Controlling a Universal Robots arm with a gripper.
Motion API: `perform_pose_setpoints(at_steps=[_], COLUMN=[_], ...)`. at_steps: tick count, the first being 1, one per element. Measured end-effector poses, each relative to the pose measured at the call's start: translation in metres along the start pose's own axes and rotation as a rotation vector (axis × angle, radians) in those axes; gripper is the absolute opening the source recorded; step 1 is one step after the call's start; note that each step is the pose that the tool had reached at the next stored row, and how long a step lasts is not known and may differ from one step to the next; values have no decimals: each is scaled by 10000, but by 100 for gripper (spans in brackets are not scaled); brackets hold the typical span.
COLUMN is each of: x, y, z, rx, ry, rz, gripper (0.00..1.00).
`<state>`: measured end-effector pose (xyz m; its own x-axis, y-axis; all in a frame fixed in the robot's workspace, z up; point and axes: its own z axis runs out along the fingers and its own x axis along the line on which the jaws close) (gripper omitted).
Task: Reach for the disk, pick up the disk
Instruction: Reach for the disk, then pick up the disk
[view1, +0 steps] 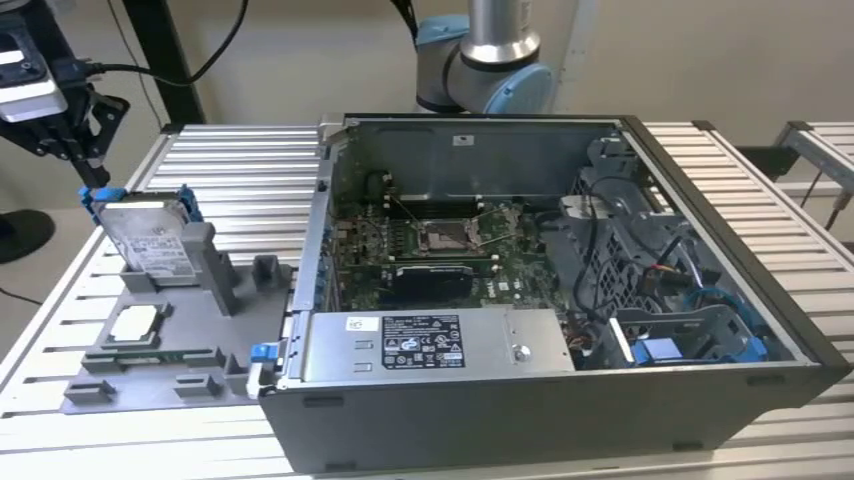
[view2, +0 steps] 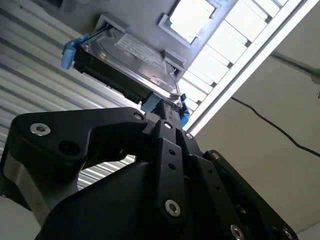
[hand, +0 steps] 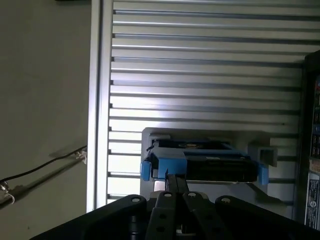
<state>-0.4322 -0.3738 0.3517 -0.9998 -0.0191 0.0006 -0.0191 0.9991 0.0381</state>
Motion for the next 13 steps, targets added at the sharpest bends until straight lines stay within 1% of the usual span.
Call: perform_pose_setpoints(at_steps=[5,7,13], x=[1,1,1], y=[0,0,0], z=[0,0,-1], rx=[0,1,1], ry=[0,3,27], rz=[-17,-107,-736], gripper=[0,0,0])
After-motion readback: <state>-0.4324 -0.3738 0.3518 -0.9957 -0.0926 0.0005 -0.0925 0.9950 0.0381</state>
